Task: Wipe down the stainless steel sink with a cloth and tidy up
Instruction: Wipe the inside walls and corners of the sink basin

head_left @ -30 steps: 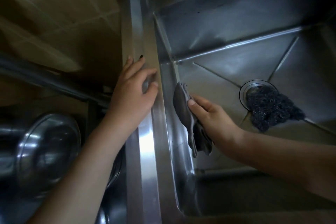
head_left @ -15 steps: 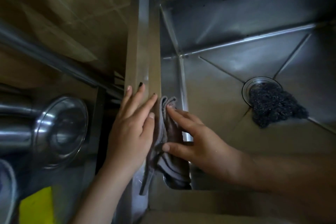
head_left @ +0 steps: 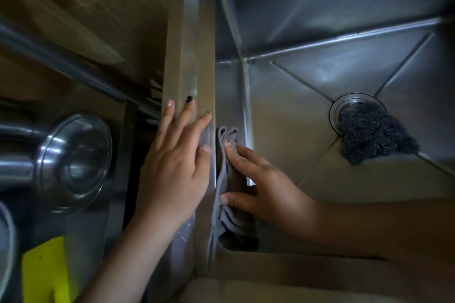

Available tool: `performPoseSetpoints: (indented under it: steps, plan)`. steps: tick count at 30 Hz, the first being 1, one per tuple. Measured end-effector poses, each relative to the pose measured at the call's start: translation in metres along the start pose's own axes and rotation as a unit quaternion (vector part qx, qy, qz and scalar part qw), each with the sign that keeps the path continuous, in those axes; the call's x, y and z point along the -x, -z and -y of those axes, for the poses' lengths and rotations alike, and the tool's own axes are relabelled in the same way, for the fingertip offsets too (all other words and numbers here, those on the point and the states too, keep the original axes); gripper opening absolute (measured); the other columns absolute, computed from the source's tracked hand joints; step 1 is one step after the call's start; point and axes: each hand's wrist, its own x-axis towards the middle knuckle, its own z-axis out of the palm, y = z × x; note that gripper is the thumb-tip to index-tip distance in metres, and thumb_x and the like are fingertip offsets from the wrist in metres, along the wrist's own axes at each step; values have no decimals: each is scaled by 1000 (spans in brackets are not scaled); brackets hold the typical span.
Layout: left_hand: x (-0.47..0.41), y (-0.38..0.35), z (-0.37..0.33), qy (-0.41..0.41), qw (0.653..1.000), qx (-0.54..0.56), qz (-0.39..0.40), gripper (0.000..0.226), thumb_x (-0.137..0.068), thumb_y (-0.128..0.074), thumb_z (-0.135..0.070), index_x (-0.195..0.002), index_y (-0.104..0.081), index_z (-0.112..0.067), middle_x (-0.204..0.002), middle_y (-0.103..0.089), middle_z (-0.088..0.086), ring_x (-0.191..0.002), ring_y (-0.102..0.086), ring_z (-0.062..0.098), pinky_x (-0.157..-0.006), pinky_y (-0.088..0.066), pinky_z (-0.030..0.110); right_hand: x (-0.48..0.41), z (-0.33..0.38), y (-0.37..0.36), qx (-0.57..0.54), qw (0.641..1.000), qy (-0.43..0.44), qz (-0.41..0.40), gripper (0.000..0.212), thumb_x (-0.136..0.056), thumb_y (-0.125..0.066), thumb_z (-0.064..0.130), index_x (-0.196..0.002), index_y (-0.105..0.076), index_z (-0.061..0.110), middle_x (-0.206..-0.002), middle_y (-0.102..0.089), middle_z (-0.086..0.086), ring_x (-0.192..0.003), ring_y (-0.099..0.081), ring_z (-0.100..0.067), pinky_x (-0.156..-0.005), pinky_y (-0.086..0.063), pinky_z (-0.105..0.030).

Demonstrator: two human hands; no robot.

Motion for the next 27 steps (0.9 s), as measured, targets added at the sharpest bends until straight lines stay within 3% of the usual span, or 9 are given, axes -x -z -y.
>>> performPoseSetpoints:
  steps: [4,8,11,15,17,20,24,27]
  plan:
    - [0,0,-2,-3,1000,-17,-3,51,-88,-29,-29,-134,-45,-14,-149,-29,4,-141,-9,18,-113,-4,25,-3,-11,-1,-15,1000,-5,24,84,-79,-68,38,-127,0,50,-157,-11,3,-143,-11,-10,-113,-31,-37]
    - [1,0,-4,-7,999,-48,-6,50,-90,-28,-26,-135,-43,-11,-148,-31,8,-141,-11,23,-114,-6,29,-9,-34,-5,24,997,-37,57,82,-80,-67,40,-115,4,62,-156,-5,12,-132,-3,6,-112,-20,-19]
    - [1,-1,-5,-10,998,-56,-7,49,-90,-29,-24,-134,-43,-9,-147,-32,10,-141,-13,26,-114,-9,33,-13,-52,-8,43,993,-69,85,80,-83,-62,44,-112,9,67,-155,-2,16,-134,-10,2,-105,-21,-13]
    - [1,-1,-6,-13,998,-61,-13,48,-89,-30,-22,-132,-45,-7,-145,-35,12,-140,-16,30,-114,-12,35,-19,-74,-11,51,990,-100,85,84,-84,-62,42,-127,8,56,-157,-3,10,-140,-13,-6,-103,-20,-11]
    - [0,-2,-6,-12,998,-64,-16,48,-89,-32,-21,-132,-45,-7,-145,-35,12,-140,-16,30,-114,-13,36,-24,-85,-11,69,987,-112,89,86,-85,-63,40,-142,2,42,-158,-6,6,-141,-14,-9,-100,-17,-7]
    - [0,-2,-5,-14,998,-65,-18,48,-88,-33,-20,-132,-45,-6,-145,-36,12,-140,-16,30,-114,-13,37,-28,-97,-13,98,982,-132,97,87,-87,-63,32,-148,-2,24,-158,-7,-1,-142,-16,-15,-96,-12,-4]
    - [1,-3,-5,-11,998,-67,-18,47,-89,-33,-20,-133,-45,-7,-146,-35,10,-140,-16,29,-114,-14,37,-27,-102,-18,86,983,-141,83,88,-87,-63,24,-148,1,22,-157,-10,-1,-141,-19,-18,-89,-9,2]
    - [2,-2,-5,-9,998,-66,-16,47,-90,-31,-22,-133,-44,-8,-146,-34,9,-141,-15,28,-115,-14,36,-27,-96,-17,46,984,-161,69,87,-85,-66,24,-148,-7,27,-156,-18,1,-139,-25,-16,-94,-15,-3]
